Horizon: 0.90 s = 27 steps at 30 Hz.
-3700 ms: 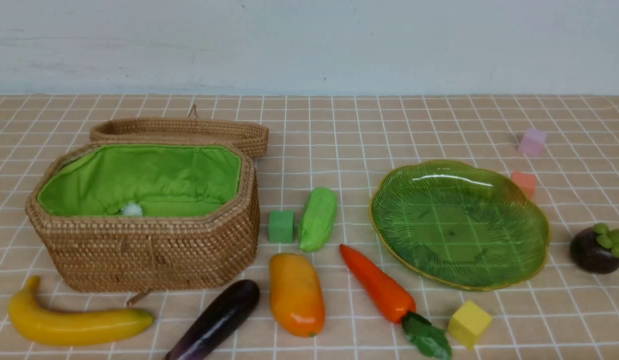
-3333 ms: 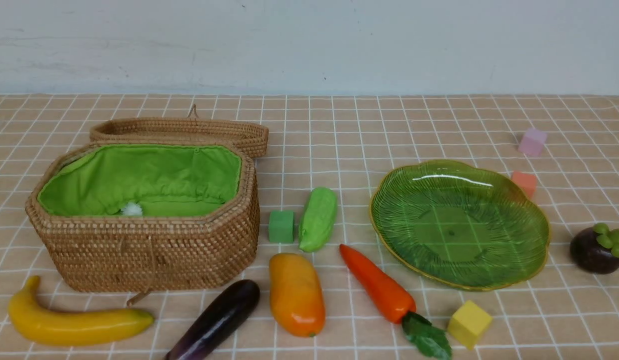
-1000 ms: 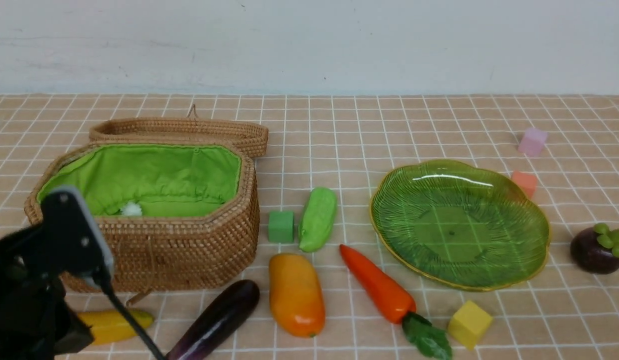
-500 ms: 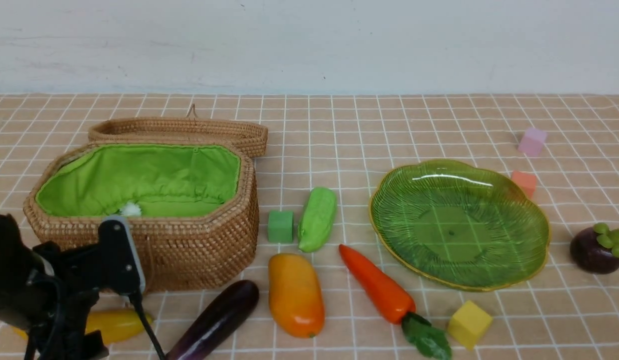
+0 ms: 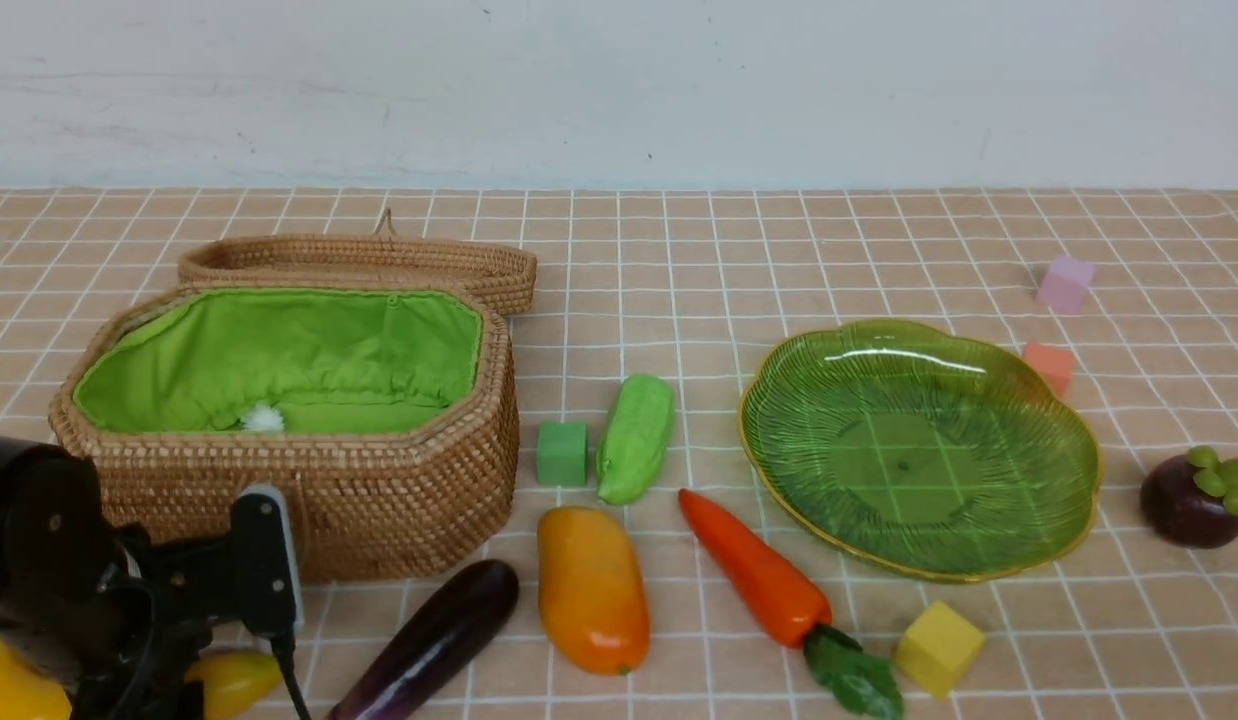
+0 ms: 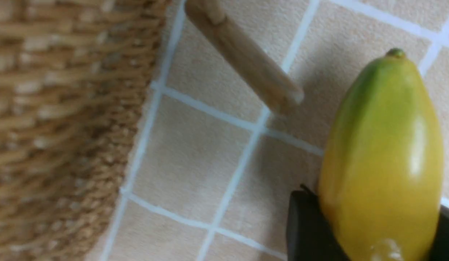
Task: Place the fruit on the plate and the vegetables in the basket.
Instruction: Use the left arm to grab a banana and put it into the right plate
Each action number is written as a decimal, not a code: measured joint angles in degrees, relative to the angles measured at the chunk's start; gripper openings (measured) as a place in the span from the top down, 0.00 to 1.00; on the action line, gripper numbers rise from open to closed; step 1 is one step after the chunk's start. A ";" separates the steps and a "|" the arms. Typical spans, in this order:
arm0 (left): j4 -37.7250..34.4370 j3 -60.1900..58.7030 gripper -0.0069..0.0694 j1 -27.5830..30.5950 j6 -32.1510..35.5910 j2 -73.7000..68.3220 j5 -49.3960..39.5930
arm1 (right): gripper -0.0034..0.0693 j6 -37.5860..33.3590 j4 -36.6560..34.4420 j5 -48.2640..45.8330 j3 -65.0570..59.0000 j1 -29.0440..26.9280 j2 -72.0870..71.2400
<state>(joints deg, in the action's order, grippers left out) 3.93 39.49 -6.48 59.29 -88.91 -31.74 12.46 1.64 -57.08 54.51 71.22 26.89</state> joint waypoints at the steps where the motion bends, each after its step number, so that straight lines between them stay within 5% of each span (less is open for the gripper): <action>1: 0.00 0.00 0.51 0.00 0.00 0.00 -0.26 | 0.77 0.00 0.00 0.09 0.00 0.00 0.00; 9: -5.90 3.25 0.51 -3.51 -7.52 16.63 -8.81 | 0.76 7.38 7.37 2.35 0.00 0.06 0.00; 13: -14.01 10.08 0.51 -14.48 -10.72 22.16 -8.35 | 0.76 20.90 20.86 0.57 0.00 0.06 0.00; 16: -16.18 20.62 0.51 -27.50 -17.18 15.92 -6.06 | 0.76 32.35 31.53 -3.55 0.00 0.06 0.00; 20: -14.09 34.45 0.51 -35.45 -21.12 -0.51 -4.87 | 0.76 37.89 36.18 -7.50 0.07 0.06 -0.11; 27: -12.38 62.94 0.51 -39.90 -21.90 -26.12 -8.99 | 0.75 39.90 34.83 -12.10 0.07 0.06 -0.32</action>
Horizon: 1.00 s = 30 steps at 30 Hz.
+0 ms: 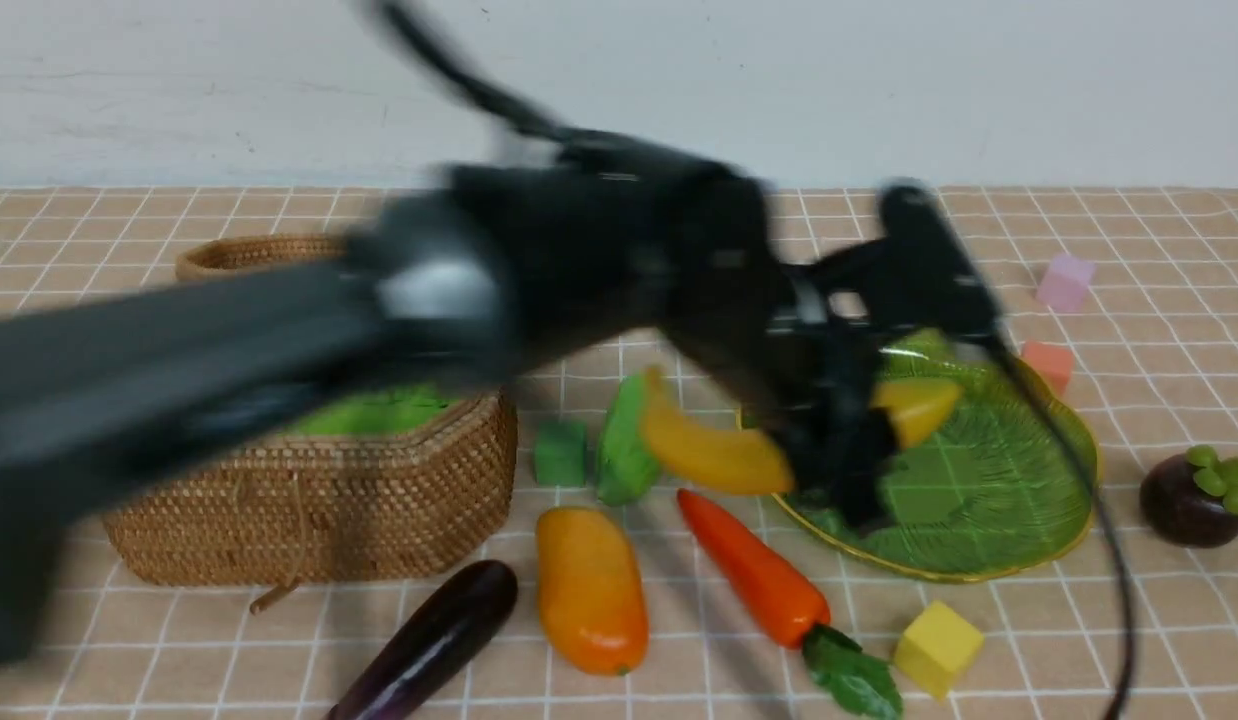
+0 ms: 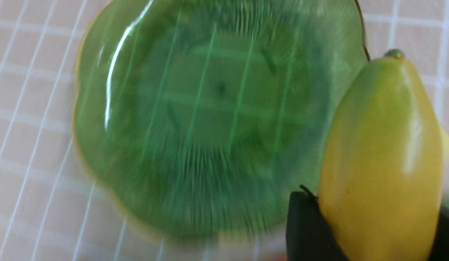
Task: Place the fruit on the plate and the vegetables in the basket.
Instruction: Use the left arm to grab a banana and put it into the right plate, then use the left arm to grab an eggplant and put it into the left basket
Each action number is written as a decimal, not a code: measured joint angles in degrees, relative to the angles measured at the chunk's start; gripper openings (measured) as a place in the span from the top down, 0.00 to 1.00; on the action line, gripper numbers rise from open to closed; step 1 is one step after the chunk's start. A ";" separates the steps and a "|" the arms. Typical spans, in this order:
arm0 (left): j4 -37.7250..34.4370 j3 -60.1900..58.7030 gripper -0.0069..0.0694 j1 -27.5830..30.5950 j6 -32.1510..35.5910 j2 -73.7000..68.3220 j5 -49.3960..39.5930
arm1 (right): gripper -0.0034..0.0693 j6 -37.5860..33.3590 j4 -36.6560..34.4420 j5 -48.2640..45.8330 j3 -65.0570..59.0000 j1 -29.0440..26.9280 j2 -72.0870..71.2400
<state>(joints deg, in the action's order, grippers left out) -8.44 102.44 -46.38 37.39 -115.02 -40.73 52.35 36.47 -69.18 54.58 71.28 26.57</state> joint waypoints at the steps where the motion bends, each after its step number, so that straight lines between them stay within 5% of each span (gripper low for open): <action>1: 0.00 4.76 0.51 -0.02 0.01 -4.06 -1.45 | 0.75 0.00 -0.48 -0.77 0.00 0.00 0.00; 8: -1.25 30.95 0.51 -0.02 0.24 -21.65 -4.59 | 0.74 0.00 -1.95 -2.29 0.00 0.00 0.00; 14: -6.67 34.44 0.51 -0.02 5.30 -28.02 -2.69 | 0.74 0.00 -2.68 -2.34 0.00 0.00 0.00; 21: -9.11 34.44 0.21 0.03 7.66 -27.30 -4.00 | 0.73 -0.75 -3.97 -2.46 0.00 0.00 0.00; 24: -10.05 34.36 0.09 0.20 4.17 -23.44 -11.36 | 0.73 -0.88 -4.13 -2.46 0.00 0.00 0.00; 27: -9.57 32.81 0.13 0.25 -3.10 -18.32 -18.80 | 0.73 -0.93 -4.13 -2.51 0.00 0.00 0.00; 30: -3.14 24.90 0.39 0.11 -17.14 -7.20 -28.82 | 0.73 -1.74 -4.56 -2.51 0.00 0.00 0.00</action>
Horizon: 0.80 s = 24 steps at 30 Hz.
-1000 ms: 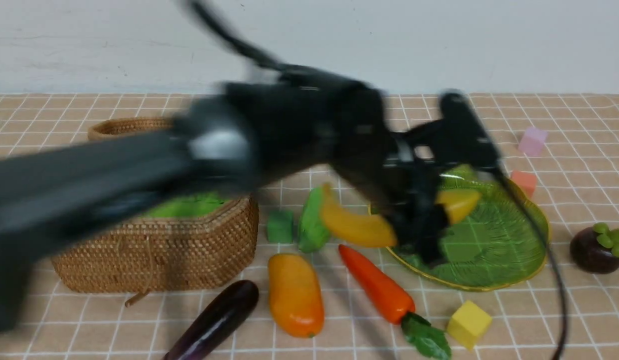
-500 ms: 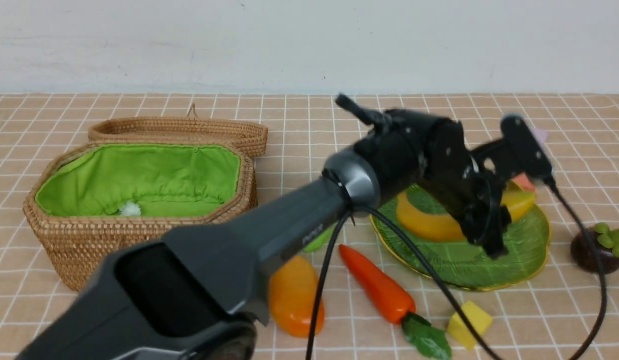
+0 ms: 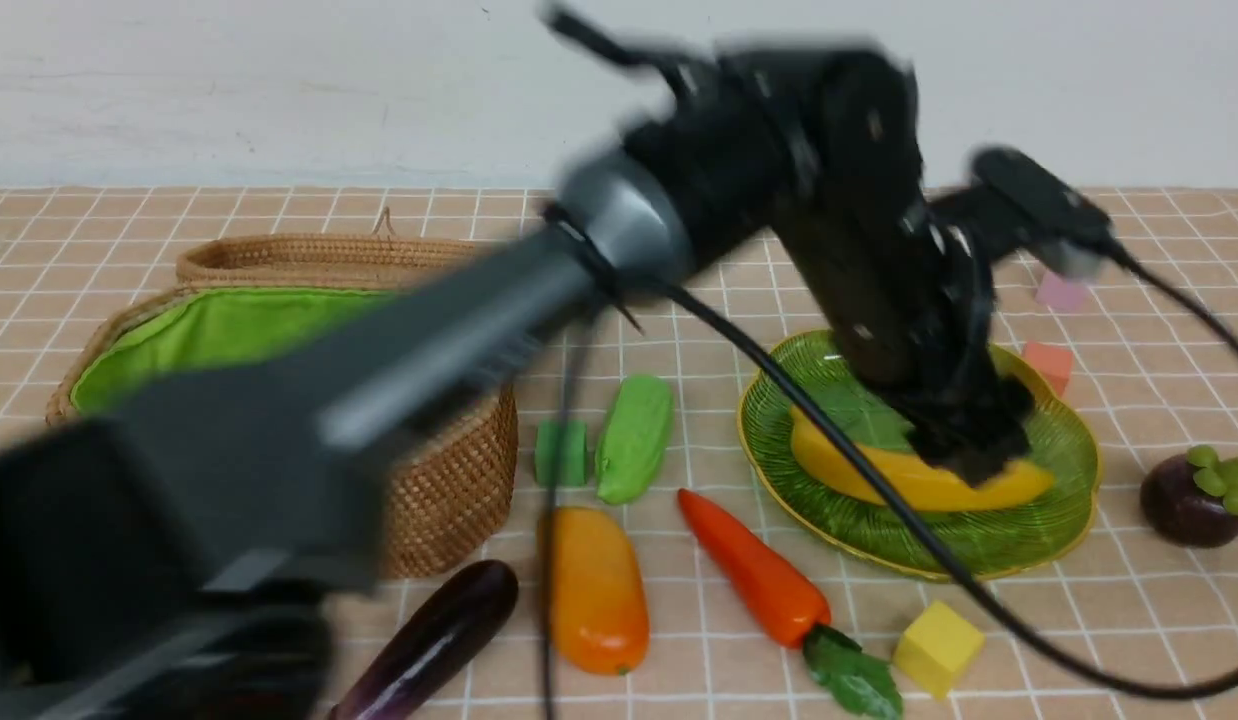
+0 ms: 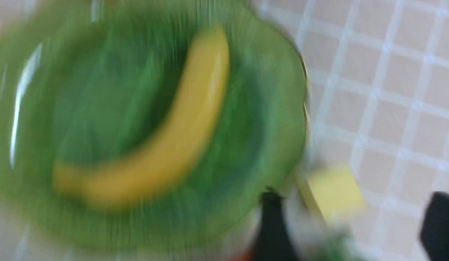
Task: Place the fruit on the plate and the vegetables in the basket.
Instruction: Use the left arm to grab an eggplant and put it into the left basket
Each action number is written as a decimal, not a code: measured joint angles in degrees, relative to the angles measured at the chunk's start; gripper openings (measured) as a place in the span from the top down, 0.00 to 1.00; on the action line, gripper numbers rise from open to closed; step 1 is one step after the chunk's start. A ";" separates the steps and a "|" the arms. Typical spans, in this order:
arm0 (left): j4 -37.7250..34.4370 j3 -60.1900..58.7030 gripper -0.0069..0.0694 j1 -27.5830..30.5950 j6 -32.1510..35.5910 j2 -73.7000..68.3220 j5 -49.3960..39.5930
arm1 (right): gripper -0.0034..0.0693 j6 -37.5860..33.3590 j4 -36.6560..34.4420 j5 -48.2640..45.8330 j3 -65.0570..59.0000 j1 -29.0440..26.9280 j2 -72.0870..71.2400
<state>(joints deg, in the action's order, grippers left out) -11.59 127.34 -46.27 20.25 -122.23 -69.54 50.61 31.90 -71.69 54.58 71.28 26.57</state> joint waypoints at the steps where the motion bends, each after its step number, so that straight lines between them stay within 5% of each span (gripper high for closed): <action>1: 2.56 -2.35 0.46 -0.05 -2.21 3.36 -0.59 | 0.73 -0.37 -0.28 0.00 0.00 0.00 0.00; 7: 11.59 -22.76 0.88 -0.05 -11.98 19.87 -1.46 | 0.73 -4.33 -3.91 2.55 0.00 0.00 0.00; 10: 12.68 -33.24 0.92 -0.05 -13.93 25.81 -1.46 | 0.72 -7.42 -6.68 4.65 0.00 0.00 0.00; 13: 12.87 -44.45 0.87 0.26 -15.54 30.77 -1.51 | 0.72 -11.93 -10.81 7.49 0.00 0.00 0.00; 16: 12.95 -57.89 0.70 2.68 -16.76 34.31 3.30 | 0.72 -18.30 -16.27 9.46 0.00 0.00 0.00; 24: 13.38 -70.75 0.27 13.05 -17.35 33.89 20.94 | 0.72 -25.98 -25.07 13.05 0.00 0.00 0.00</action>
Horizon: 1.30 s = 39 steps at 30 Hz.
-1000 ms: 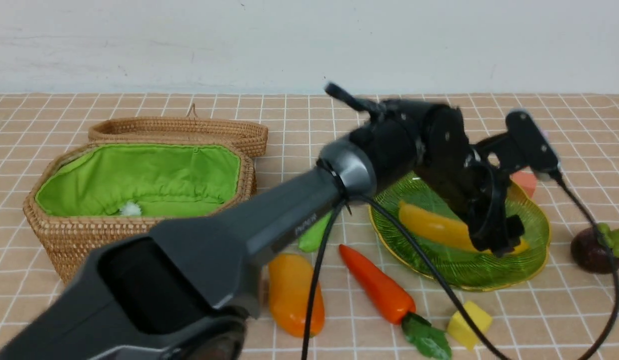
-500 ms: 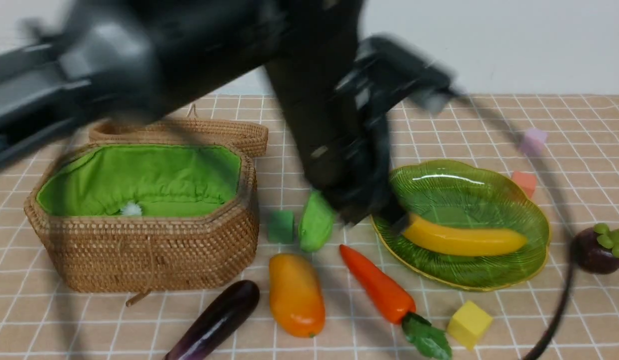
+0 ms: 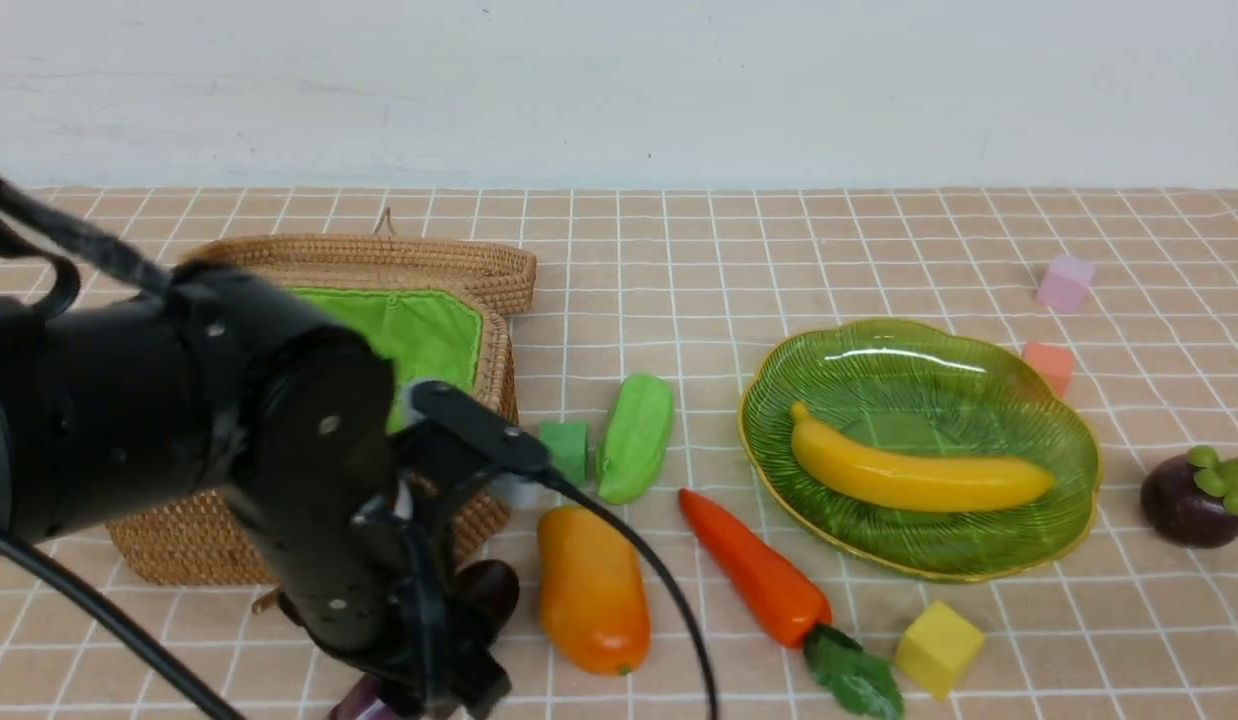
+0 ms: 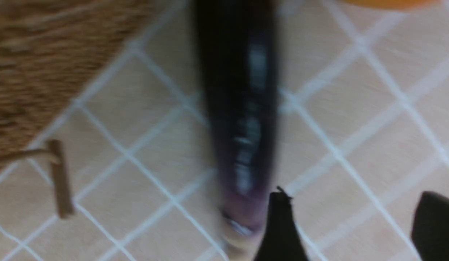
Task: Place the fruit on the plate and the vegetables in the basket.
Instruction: Use the left arm to grab an eggplant and put it into the left basket
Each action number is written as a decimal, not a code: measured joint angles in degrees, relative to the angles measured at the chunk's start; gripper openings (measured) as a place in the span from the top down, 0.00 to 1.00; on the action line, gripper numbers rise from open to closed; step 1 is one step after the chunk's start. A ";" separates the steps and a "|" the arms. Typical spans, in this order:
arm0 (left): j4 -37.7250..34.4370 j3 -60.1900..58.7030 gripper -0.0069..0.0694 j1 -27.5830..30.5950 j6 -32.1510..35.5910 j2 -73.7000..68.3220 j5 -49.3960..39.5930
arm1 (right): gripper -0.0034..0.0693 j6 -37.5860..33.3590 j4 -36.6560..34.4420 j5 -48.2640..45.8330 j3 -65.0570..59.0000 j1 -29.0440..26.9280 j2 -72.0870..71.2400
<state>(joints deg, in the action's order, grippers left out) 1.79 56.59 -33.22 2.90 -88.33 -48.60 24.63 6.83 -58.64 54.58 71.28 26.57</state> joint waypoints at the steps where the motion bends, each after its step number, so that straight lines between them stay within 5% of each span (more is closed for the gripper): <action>1: 0.14 -0.85 0.26 0.68 0.00 -0.51 1.79 | 0.72 -0.06 -0.35 0.38 0.00 0.00 0.00; 8: 1.37 -2.38 0.31 1.40 0.00 -5.38 7.72 | 0.71 -0.20 -0.63 0.97 0.00 0.00 0.00; 13: 4.43 -1.80 0.50 1.76 -0.18 -8.97 8.70 | 0.71 -0.20 -0.63 1.03 0.00 0.00 0.00; 25: 4.21 -2.41 0.49 1.76 1.71 4.66 -2.40 | 0.71 -0.28 0.15 5.20 0.00 0.00 0.00; 32: 19.10 -1.05 0.49 1.76 21.00 21.43 3.08 | 0.70 -0.22 13.02 12.64 0.00 0.00 0.00; 39: 32.24 1.46 0.49 8.64 26.00 16.67 12.80 | 0.70 -0.22 15.67 15.44 0.00 0.00 0.00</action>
<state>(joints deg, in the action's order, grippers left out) 34.03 58.05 -24.58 28.90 -71.67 -35.80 24.40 22.50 -43.20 54.58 71.28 26.57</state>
